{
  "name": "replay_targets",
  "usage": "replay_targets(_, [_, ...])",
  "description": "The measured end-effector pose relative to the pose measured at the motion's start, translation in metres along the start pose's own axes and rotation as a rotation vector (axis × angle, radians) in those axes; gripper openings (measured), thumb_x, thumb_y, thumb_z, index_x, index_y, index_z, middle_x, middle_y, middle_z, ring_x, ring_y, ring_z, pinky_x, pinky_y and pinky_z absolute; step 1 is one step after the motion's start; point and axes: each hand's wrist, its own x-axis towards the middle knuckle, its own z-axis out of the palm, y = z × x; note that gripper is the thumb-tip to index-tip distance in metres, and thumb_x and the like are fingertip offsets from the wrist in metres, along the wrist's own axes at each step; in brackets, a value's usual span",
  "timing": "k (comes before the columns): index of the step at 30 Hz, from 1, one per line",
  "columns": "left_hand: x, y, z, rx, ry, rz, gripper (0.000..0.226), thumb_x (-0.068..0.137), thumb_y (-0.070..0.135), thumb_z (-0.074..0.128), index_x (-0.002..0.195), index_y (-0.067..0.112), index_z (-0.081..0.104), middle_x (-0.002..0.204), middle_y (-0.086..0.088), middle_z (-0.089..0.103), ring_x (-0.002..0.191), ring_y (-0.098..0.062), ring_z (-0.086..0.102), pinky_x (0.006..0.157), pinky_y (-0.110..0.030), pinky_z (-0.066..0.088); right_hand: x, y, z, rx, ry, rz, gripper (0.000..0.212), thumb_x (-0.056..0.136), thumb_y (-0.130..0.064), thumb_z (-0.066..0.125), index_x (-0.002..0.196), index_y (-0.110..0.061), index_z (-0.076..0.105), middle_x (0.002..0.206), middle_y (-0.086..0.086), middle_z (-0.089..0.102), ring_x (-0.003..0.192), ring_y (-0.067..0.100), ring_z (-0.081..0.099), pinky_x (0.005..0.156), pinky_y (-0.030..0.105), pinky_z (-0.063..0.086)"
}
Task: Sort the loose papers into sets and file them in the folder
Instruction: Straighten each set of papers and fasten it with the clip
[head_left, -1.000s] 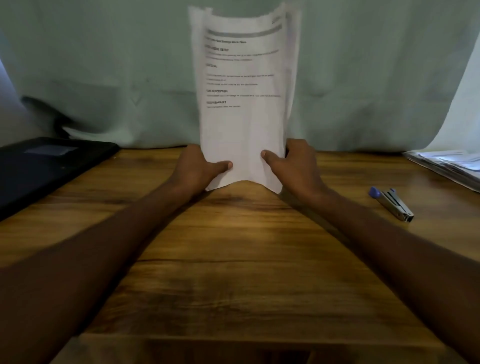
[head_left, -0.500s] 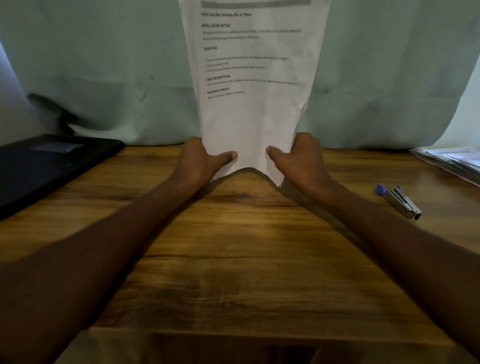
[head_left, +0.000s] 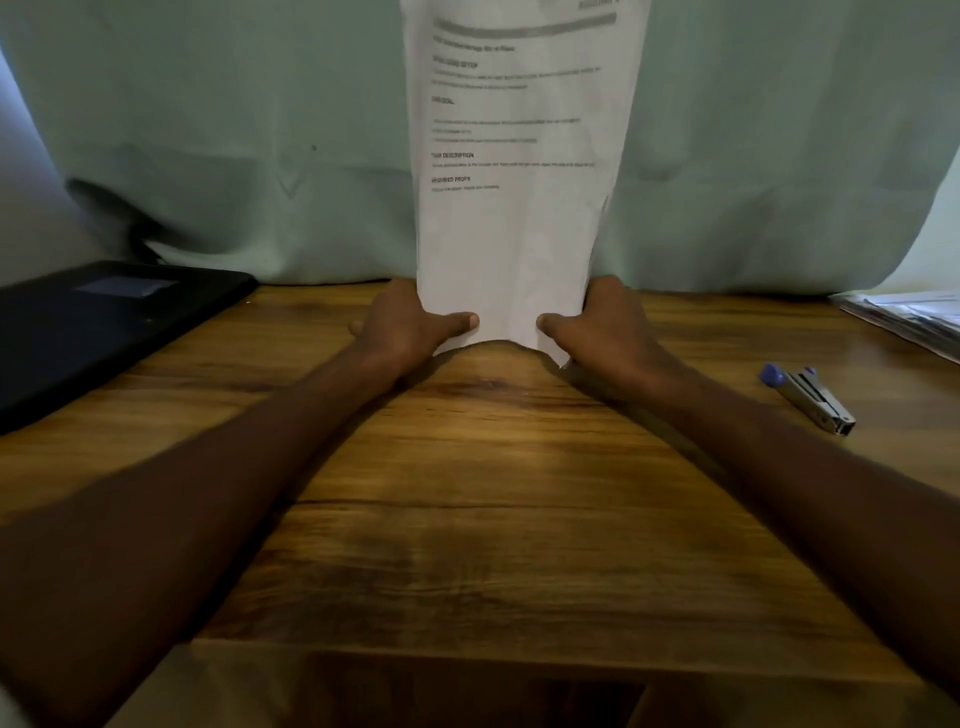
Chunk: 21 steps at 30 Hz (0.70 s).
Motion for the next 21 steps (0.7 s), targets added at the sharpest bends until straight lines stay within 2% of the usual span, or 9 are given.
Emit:
replay_targets(2, [0.000, 0.001, -0.001, 0.036, -0.018, -0.005, 0.067, 0.074, 0.047, 0.088, 0.128, 0.015, 0.065, 0.128, -0.004, 0.069, 0.116, -0.023, 0.064, 0.104, -0.048, 0.050, 0.000, 0.000, 0.000, -0.045, -0.035, 0.011, 0.024, 0.088, -0.014, 0.070, 0.107, 0.001, 0.069, 0.108, 0.013, 0.073, 0.083, 0.021, 0.067, 0.082, 0.047, 0.061])
replay_targets(5, [0.000, 0.002, -0.003, 0.009, 0.002, 0.004, 0.065, 0.077, 0.042, 0.088, 0.129, 0.012, 0.065, 0.126, -0.003, 0.069, 0.114, -0.021, 0.064, 0.104, -0.044, 0.050, -0.002, 0.001, 0.001, -0.052, -0.072, -0.015, 0.034, 0.090, -0.013, 0.071, 0.122, -0.002, 0.066, 0.121, 0.009, 0.069, 0.088, 0.013, 0.058, 0.068, 0.022, 0.053])
replay_targets(7, [0.000, 0.006, -0.004, -0.044, 0.036, 0.010, 0.063, 0.079, 0.040, 0.087, 0.129, 0.010, 0.064, 0.117, 0.003, 0.067, 0.109, -0.016, 0.063, 0.103, -0.040, 0.051, -0.002, -0.002, -0.002, -0.007, 0.005, -0.037, 0.034, 0.089, -0.013, 0.072, 0.122, -0.005, 0.068, 0.114, 0.003, 0.070, 0.089, 0.011, 0.061, 0.061, 0.013, 0.047])
replay_targets(9, [0.001, 0.007, -0.005, -0.061, 0.049, 0.041, 0.061, 0.079, 0.038, 0.087, 0.129, 0.011, 0.064, 0.119, 0.001, 0.069, 0.108, -0.016, 0.063, 0.100, -0.037, 0.052, 0.000, -0.002, -0.003, 0.024, 0.029, -0.052, 0.031, 0.088, -0.013, 0.073, 0.118, -0.008, 0.071, 0.108, 0.001, 0.071, 0.091, 0.013, 0.066, 0.066, 0.017, 0.052])
replay_targets(11, [0.001, 0.003, -0.004, -0.021, -0.018, 0.044, 0.065, 0.079, 0.036, 0.087, 0.134, 0.011, 0.062, 0.131, -0.004, 0.067, 0.114, -0.017, 0.063, 0.099, -0.032, 0.050, 0.000, 0.000, -0.003, -0.006, -0.043, -0.016, 0.033, 0.087, -0.010, 0.072, 0.119, -0.006, 0.070, 0.111, 0.006, 0.071, 0.093, 0.018, 0.066, 0.075, 0.027, 0.058])
replay_targets(13, [0.001, -0.001, -0.002, 0.010, -0.075, 0.012, 0.069, 0.079, 0.036, 0.087, 0.138, 0.013, 0.059, 0.138, -0.003, 0.064, 0.122, -0.020, 0.061, 0.102, -0.033, 0.048, 0.000, 0.005, -0.001, -0.043, -0.125, 0.023, 0.032, 0.086, -0.008, 0.071, 0.118, -0.005, 0.068, 0.114, 0.008, 0.071, 0.093, 0.020, 0.066, 0.081, 0.034, 0.059])
replay_targets(16, [0.003, -0.001, -0.002, 0.006, -0.035, 0.008, 0.066, 0.075, 0.043, 0.088, 0.130, 0.015, 0.064, 0.130, -0.002, 0.068, 0.118, -0.021, 0.063, 0.107, -0.047, 0.047, 0.001, 0.005, 0.001, -0.054, -0.084, 0.020, 0.024, 0.085, -0.012, 0.073, 0.107, -0.003, 0.070, 0.103, 0.007, 0.072, 0.084, 0.016, 0.067, 0.069, 0.029, 0.057])
replay_targets(19, [0.006, -0.001, -0.002, -0.003, -0.036, 0.019, 0.064, 0.077, 0.039, 0.088, 0.130, 0.014, 0.063, 0.129, -0.001, 0.067, 0.114, -0.017, 0.062, 0.106, -0.041, 0.047, 0.001, 0.002, 0.001, -0.043, -0.056, 0.033, 0.020, 0.084, -0.010, 0.072, 0.103, -0.005, 0.068, 0.095, -0.001, 0.069, 0.084, 0.018, 0.068, 0.054, 0.018, 0.051])
replay_targets(21, [0.006, -0.005, -0.001, 0.015, -0.081, 0.012, 0.069, 0.077, 0.039, 0.088, 0.136, 0.015, 0.060, 0.135, -0.001, 0.065, 0.120, -0.018, 0.060, 0.105, -0.037, 0.047, 0.001, 0.004, 0.002, -0.038, -0.120, 0.046, 0.026, 0.084, -0.008, 0.072, 0.109, -0.009, 0.068, 0.095, -0.002, 0.065, 0.085, 0.017, 0.066, 0.059, 0.020, 0.053])
